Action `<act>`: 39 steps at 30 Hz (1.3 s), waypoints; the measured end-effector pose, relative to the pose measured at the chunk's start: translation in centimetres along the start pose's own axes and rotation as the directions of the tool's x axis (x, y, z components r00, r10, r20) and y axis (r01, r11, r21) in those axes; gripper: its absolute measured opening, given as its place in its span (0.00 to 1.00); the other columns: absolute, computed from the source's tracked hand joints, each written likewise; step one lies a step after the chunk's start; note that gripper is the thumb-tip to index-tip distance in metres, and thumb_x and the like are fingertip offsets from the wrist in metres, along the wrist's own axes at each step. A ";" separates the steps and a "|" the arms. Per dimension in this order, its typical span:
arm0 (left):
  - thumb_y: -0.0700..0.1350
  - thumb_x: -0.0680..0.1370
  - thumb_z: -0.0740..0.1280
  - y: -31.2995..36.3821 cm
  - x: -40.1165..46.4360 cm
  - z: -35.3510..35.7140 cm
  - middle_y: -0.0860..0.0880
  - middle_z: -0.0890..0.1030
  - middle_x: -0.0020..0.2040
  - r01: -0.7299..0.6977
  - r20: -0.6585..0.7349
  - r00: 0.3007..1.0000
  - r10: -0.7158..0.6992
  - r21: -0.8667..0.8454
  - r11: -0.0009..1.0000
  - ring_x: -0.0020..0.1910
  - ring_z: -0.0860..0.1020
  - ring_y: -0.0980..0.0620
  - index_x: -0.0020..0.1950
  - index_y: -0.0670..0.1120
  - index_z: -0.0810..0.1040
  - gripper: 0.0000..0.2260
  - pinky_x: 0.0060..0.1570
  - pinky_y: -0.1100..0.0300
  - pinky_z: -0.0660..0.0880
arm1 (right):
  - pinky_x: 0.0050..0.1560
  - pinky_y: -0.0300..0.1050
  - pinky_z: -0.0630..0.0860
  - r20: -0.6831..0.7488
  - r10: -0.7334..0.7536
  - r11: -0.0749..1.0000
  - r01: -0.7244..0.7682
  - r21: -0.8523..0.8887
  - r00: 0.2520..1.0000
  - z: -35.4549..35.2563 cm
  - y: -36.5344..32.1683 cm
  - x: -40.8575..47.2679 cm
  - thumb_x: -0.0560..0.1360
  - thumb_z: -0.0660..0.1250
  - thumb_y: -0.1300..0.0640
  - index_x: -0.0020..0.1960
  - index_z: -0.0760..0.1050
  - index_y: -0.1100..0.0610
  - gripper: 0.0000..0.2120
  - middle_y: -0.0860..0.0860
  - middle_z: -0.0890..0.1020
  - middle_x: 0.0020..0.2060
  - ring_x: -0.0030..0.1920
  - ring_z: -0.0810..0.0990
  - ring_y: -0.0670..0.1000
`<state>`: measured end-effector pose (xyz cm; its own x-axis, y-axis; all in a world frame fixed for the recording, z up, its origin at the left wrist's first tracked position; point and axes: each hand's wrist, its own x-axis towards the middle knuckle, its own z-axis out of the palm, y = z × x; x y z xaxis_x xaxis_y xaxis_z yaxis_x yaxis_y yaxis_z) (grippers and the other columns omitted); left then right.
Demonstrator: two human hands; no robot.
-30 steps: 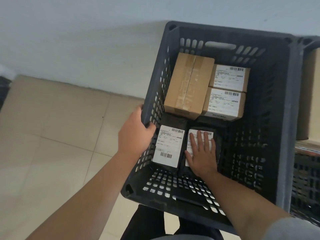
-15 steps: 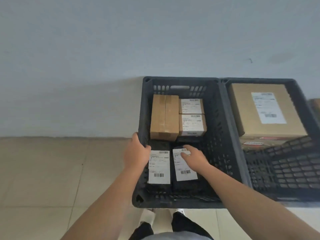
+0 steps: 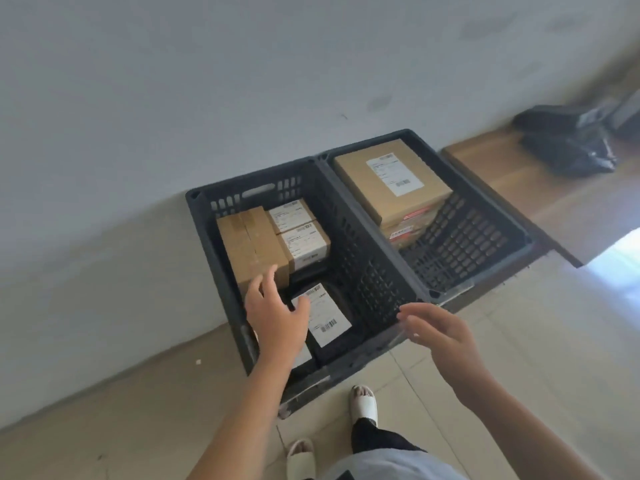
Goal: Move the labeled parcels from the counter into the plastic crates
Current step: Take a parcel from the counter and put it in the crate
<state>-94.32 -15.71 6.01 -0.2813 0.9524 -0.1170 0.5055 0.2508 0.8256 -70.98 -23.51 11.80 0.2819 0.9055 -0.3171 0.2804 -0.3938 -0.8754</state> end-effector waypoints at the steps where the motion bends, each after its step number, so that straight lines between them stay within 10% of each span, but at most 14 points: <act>1: 0.44 0.79 0.71 1.2 -0.9 0.7 0.49 0.68 0.77 0.026 0.134 0.991 -0.011 -0.110 0.994 0.74 0.68 0.49 0.74 0.56 0.69 0.25 0.69 0.49 0.73 | 0.59 0.50 0.80 -0.038 0.009 0.999 -0.008 0.037 0.999 -0.9 0.0 -0.8 0.82 0.67 0.58 0.55 0.85 0.48 0.09 0.44 0.88 0.49 0.54 0.85 0.47; 4: 0.46 0.82 0.69 4.5 -3.7 2.9 0.60 0.77 0.66 0.105 0.444 0.896 0.024 -0.265 0.958 0.61 0.76 0.61 0.64 0.63 0.74 0.15 0.49 0.70 0.72 | 0.56 0.48 0.81 -0.123 0.026 0.988 -0.007 0.153 0.992 -3.6 0.0 -2.4 0.82 0.66 0.62 0.54 0.86 0.51 0.11 0.49 0.88 0.48 0.53 0.86 0.52; 10: 0.44 0.81 0.70 10.7 -7.8 8.1 0.62 0.82 0.55 0.157 0.633 0.769 0.083 -0.314 0.936 0.51 0.81 0.67 0.59 0.63 0.79 0.14 0.43 0.71 0.74 | 0.53 0.45 0.81 -0.241 0.114 0.933 -0.020 0.361 0.964 -9.1 0.6 -2.2 0.82 0.66 0.65 0.53 0.86 0.54 0.11 0.52 0.88 0.49 0.52 0.86 0.53; 23: 0.36 0.80 0.69 25.8 -12.9 27.9 0.51 0.87 0.49 0.086 0.720 0.680 0.138 -0.265 0.960 0.53 0.84 0.51 0.56 0.51 0.84 0.11 0.58 0.54 0.81 | 0.55 0.49 0.81 -0.428 0.203 0.841 0.067 0.537 0.881 -30.1 7.0 4.2 0.80 0.68 0.63 0.52 0.85 0.51 0.10 0.48 0.88 0.45 0.50 0.86 0.51; 39: 0.39 0.81 0.69 38.7 -17.1 51.2 0.57 0.86 0.47 -0.049 0.842 0.501 0.199 -0.202 0.978 0.49 0.83 0.60 0.58 0.53 0.83 0.11 0.46 0.67 0.79 | 0.52 0.46 0.81 -0.546 0.300 0.780 0.129 0.613 0.782 -52.9 14.7 11.9 0.82 0.67 0.61 0.54 0.85 0.53 0.09 0.50 0.88 0.46 0.49 0.87 0.50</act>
<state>-28.21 -13.42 11.67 0.6470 0.6728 -0.3589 0.3431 0.1635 0.9250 -14.97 -26.86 14.51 0.8059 0.5037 -0.3110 -0.3070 -0.0936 -0.9471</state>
